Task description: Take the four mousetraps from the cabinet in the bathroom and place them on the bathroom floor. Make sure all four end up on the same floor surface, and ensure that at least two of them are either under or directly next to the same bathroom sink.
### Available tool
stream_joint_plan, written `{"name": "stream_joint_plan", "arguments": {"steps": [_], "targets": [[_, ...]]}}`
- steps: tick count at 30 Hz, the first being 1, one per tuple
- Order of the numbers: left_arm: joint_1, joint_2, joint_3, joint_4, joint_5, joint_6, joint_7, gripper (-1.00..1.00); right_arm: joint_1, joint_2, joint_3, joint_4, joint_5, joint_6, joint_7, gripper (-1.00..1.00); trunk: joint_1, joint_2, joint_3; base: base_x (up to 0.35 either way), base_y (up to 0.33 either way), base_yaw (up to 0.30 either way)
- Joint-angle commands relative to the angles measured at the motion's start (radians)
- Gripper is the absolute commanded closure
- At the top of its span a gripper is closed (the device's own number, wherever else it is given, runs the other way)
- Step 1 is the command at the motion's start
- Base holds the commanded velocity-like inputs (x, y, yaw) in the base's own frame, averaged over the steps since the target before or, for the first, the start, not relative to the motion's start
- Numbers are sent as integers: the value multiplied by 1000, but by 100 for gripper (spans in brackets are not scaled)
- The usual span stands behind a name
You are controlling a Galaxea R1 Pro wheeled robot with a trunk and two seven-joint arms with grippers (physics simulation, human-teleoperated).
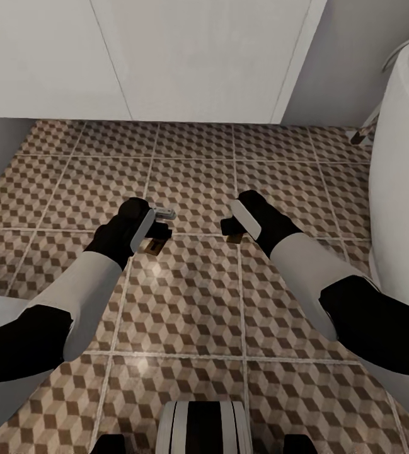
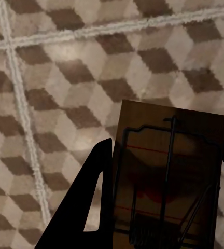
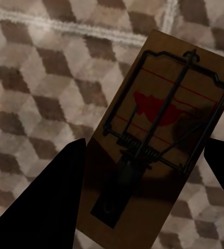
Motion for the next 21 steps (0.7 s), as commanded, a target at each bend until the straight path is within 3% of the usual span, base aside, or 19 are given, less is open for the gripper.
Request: {"name": "stream_joint_plan", "arguments": {"steps": [1, 4, 13, 21], "targets": [[-3, 0, -3, -1, 9, 3, 9, 100, -4, 0, 3, 0, -9, 2, -8, 100, 0, -1, -5, 0, 0, 0], [-12, 0, -3, -1, 9, 3, 9, 100, -14, 0, 3, 2, -9, 2, -8, 100, 2, -1, -16, 0, 0, 0], [-32, 0, -3, -3, 11, 3, 10, 100, -49, 0, 3, 15, -9, 1, -7, 100, 2, -1, -16, 0, 0, 0], [-45, 1, -3, -5, 12, 3, 10, 100, -74, 0, 3, 18, -9, 1, -7, 100, 4, -3, -39, 0, 0, 0]]}}
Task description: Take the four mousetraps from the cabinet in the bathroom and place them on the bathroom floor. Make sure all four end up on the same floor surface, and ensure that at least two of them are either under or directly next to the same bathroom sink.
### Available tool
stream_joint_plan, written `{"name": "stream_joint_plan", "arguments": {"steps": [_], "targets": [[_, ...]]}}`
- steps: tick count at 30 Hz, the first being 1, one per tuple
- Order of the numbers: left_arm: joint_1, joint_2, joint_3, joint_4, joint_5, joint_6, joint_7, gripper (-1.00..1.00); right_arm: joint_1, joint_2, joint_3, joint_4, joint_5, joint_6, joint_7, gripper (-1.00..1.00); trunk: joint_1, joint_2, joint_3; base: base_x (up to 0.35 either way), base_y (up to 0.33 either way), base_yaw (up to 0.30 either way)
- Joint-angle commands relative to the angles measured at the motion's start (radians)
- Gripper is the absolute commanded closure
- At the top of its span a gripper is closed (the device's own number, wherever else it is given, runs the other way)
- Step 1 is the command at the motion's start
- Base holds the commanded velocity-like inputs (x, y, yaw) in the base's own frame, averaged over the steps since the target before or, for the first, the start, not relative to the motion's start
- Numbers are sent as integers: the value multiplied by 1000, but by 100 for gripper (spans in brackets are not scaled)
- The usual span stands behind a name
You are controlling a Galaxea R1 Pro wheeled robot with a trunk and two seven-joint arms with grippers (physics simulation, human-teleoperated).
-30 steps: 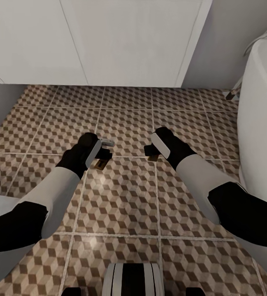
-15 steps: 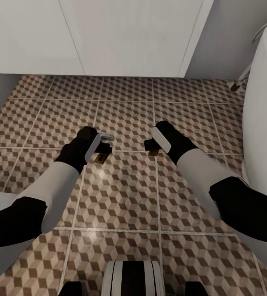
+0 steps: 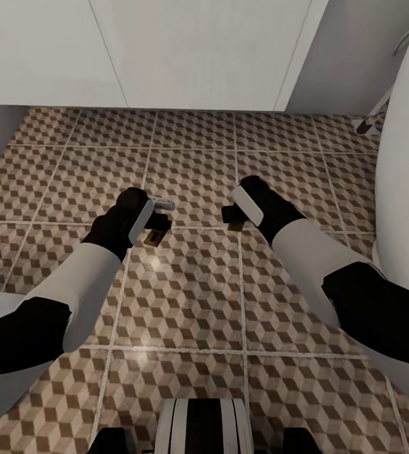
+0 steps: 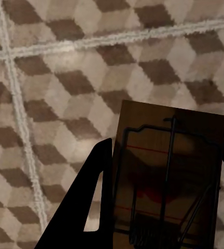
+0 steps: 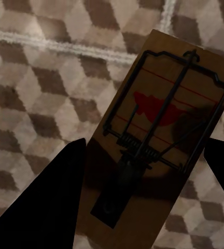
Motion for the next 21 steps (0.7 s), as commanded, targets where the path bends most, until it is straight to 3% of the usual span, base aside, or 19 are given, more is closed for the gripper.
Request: {"name": "stream_joint_plan", "arguments": {"steps": [1, 7, 18, 21], "targets": [[-2, 0, -3, -1, 10, 3, 9, 100, -5, 0, 3, 0, -10, 2, -9, 100, 0, 0, -1, 0, 0, 0], [-9, 0, -3, -1, 10, 3, 10, 100, -21, 0, 3, 6, -10, 1, -9, 100, 0, 0, -1, 0, 0, 0], [-15, 0, -3, -10, 11, 3, 12, 100, -32, 0, 3, 8, -9, -5, -10, 100, 5, -3, -43, 0, 0, 0], [-15, 0, -3, -11, 12, 3, 12, 100, -33, 0, 3, 9, -8, -6, -10, 100, 5, -3, -43, 0, 0, 0]]}}
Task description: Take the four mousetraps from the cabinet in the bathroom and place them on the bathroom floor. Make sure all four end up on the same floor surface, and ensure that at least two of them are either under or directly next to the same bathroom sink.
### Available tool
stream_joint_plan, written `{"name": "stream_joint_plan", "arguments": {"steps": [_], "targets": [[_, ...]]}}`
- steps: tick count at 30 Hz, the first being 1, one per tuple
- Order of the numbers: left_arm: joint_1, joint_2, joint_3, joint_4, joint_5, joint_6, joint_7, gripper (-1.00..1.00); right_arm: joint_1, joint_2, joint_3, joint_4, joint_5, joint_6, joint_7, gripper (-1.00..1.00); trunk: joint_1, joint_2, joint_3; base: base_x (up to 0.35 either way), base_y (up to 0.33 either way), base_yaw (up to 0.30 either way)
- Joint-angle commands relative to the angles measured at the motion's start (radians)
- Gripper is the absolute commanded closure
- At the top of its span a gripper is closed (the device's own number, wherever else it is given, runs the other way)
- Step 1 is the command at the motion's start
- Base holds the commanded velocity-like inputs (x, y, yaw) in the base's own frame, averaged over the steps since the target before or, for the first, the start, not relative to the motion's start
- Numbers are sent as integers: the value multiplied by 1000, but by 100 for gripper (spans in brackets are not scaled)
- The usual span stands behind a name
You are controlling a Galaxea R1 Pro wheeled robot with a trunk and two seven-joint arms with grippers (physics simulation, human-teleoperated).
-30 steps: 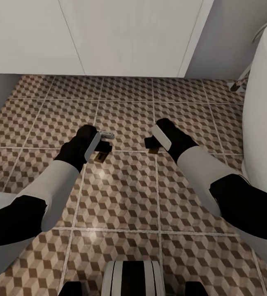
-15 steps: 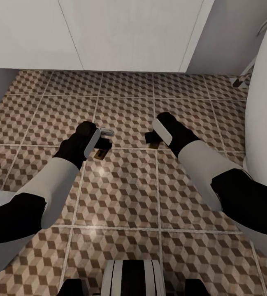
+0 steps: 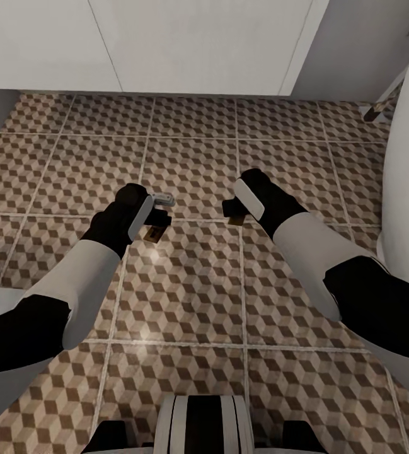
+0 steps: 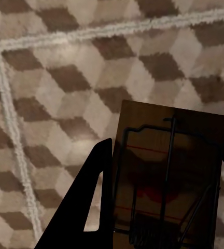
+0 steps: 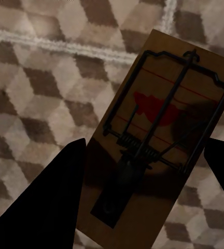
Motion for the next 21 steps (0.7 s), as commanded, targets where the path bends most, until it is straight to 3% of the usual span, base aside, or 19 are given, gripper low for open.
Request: {"name": "stream_joint_plan", "arguments": {"steps": [1, 6, 10, 21], "targets": [[-1, 1, -3, -1, 10, 3, 9, 100, -1, 0, 4, 0, -9, 2, -9, 100, 0, 0, -1, 0, 0, 0], [-1, 1, -3, -2, 10, 3, 10, 100, -2, 0, 4, 0, -9, 1, -9, 100, 0, 0, -1, 0, 0, 0], [-4, 1, -3, -8, 11, 3, 10, 100, -2, 0, 4, 0, -7, -5, -9, 100, 2, -1, -16, 0, 0, 0], [-20, 1, -3, -25, 11, 3, 11, 100, -6, 0, 4, -1, -4, -18, -9, 100, 2, -1, -16, 0, 0, 0]]}}
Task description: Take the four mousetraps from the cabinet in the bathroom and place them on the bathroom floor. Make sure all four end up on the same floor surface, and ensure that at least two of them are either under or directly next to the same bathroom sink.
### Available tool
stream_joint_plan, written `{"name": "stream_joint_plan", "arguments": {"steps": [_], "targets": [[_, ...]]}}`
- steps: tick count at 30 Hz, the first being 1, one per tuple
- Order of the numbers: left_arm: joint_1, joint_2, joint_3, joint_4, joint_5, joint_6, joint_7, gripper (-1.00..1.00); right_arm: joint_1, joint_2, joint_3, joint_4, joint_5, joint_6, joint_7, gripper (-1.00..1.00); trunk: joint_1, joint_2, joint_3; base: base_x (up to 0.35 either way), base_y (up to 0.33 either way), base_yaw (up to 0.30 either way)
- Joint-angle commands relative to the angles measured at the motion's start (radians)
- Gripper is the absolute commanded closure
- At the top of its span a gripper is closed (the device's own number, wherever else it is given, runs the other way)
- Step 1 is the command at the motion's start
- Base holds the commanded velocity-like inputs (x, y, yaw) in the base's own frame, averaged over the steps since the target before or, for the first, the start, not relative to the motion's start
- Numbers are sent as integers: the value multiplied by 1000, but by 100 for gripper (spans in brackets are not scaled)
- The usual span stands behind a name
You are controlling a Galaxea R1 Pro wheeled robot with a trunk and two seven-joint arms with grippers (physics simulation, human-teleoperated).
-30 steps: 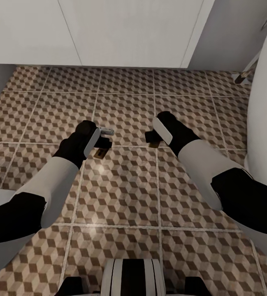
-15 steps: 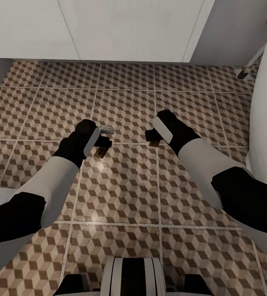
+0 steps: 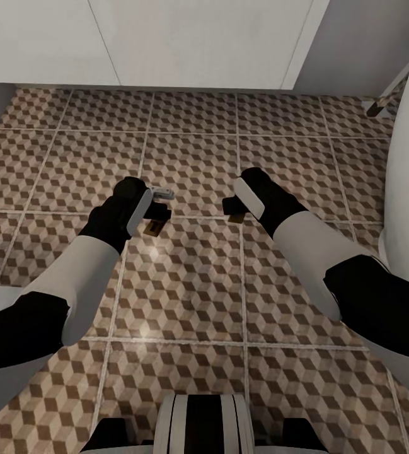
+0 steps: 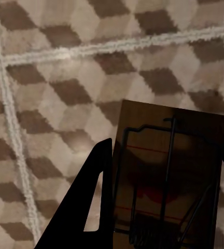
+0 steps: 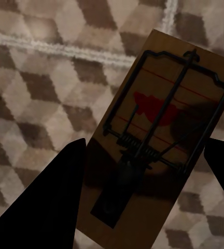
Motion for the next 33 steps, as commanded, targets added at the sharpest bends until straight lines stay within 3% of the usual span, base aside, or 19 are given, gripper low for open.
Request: {"name": "stream_joint_plan", "arguments": {"steps": [1, 33], "targets": [[-1, 0, -3, -4, 9, 3, 9, 100, -1, 0, 4, 0, -9, 2, -9, 100, 0, 0, -1, 0, 0, 0], [-11, 1, -4, -57, 9, 3, 8, 100, -45, 0, 4, 1, -4, -18, -9, 100, 0, 0, -1, 6, 0, 0]]}}
